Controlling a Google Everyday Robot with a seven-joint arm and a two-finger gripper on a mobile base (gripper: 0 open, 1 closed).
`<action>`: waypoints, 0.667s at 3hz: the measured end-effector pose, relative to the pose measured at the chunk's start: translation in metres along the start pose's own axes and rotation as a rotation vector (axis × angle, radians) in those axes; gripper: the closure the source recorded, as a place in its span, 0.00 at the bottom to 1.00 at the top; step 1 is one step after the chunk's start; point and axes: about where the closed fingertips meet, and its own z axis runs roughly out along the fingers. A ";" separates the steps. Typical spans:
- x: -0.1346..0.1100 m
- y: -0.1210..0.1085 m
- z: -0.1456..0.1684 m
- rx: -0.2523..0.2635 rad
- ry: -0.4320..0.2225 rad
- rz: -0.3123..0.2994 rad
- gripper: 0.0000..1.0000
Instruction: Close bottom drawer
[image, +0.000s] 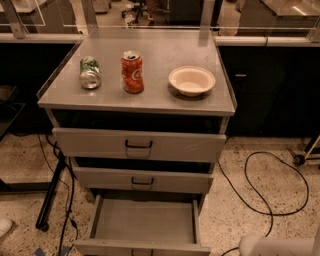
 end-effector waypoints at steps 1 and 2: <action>-0.001 0.000 -0.003 0.005 -0.001 -0.002 1.00; -0.003 -0.012 0.012 -0.005 -0.005 0.020 1.00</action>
Offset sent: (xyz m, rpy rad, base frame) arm 0.0070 0.0057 -0.0457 -0.0051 0.0303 -0.0484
